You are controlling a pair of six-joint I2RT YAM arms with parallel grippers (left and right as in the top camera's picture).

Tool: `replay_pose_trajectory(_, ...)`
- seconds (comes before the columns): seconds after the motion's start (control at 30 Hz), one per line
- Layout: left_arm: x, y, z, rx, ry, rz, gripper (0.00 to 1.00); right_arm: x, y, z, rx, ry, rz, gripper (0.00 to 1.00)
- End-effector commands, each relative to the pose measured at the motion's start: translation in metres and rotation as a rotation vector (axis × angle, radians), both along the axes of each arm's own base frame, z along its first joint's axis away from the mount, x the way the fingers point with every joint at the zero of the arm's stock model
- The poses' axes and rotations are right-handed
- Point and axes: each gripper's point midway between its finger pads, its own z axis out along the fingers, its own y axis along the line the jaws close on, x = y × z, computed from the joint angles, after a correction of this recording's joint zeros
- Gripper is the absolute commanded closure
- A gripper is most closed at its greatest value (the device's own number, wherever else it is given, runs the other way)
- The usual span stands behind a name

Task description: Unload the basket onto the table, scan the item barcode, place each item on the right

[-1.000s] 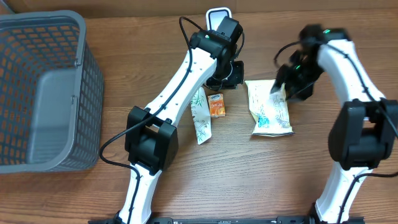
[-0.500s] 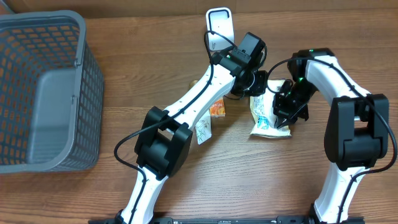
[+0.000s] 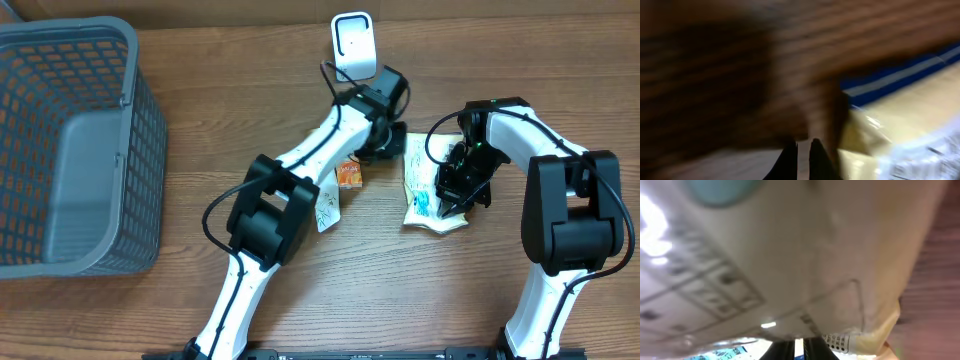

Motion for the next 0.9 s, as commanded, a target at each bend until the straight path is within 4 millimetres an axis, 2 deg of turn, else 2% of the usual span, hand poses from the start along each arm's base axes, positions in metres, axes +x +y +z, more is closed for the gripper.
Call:
replay_pose_trajectory(0.0,0.036,0.037,0.026,0.006,-0.038,0.096,0.96,0.004,-0.013,0.004,-0.081,-0.007,0.022,0.87)
replay_pose_trajectory(0.1,0.045,0.035,0.073,-0.122,-0.052,0.049,0.96,0.020,-0.014,0.015,-0.080,-0.058,0.048,0.81)
replay_pose_trajectory(0.2,0.037,0.026,0.112,-0.254,-0.026,-0.008,0.96,0.043,-0.017,0.028,-0.073,-0.127,0.044,0.75)
replay_pose_trajectory(0.23,0.033,0.025,0.118,-0.269,-0.014,-0.013,0.96,0.049,-0.021,0.032,-0.072,-0.145,0.032,0.73)
replay_pose_trajectory(0.27,0.029,0.025,0.119,-0.268,0.004,-0.013,0.96,0.055,-0.024,0.035,-0.071,-0.160,0.018,0.53)
replay_pose_trajectory(0.3,0.027,0.026,0.119,-0.263,0.014,-0.012,0.88,0.058,-0.028,0.037,-0.072,-0.167,0.007,0.27)
replay_pose_trajectory(0.33,0.022,0.030,0.114,-0.241,0.038,-0.006,0.66,0.062,-0.036,0.038,-0.069,-0.183,-0.003,0.00)
replay_pose_trajectory(0.4,0.015,0.038,0.103,-0.180,0.068,0.009,0.27,0.066,-0.044,0.036,-0.059,-0.207,0.006,0.00)
replay_pose_trajectory(0.47,0.009,0.049,0.091,-0.102,0.086,0.028,0.00,0.071,-0.044,0.026,-0.032,-0.232,-0.021,0.00)
replay_pose_trajectory(0.6,0.000,0.058,0.085,-0.051,0.120,0.034,0.00,0.070,-0.009,-0.003,0.172,-0.297,-0.039,0.00)
replay_pose_trajectory(0.67,-0.001,0.059,0.084,-0.044,0.125,0.035,0.00,0.070,-0.001,-0.008,0.209,-0.312,-0.041,0.01)
replay_pose_trajectory(0.77,-0.002,0.062,0.082,-0.020,0.126,0.040,0.08,0.069,0.003,-0.015,0.209,-0.322,-0.034,0.09)
replay_pose_trajectory(0.83,-0.008,0.062,0.080,-0.006,0.145,0.038,0.28,0.067,0.007,-0.017,0.210,-0.322,-0.027,0.28)
replay_pose_trajectory(0.87,-0.010,0.062,0.079,0.004,0.150,0.036,0.31,0.067,0.008,-0.017,0.210,-0.323,-0.026,0.41)
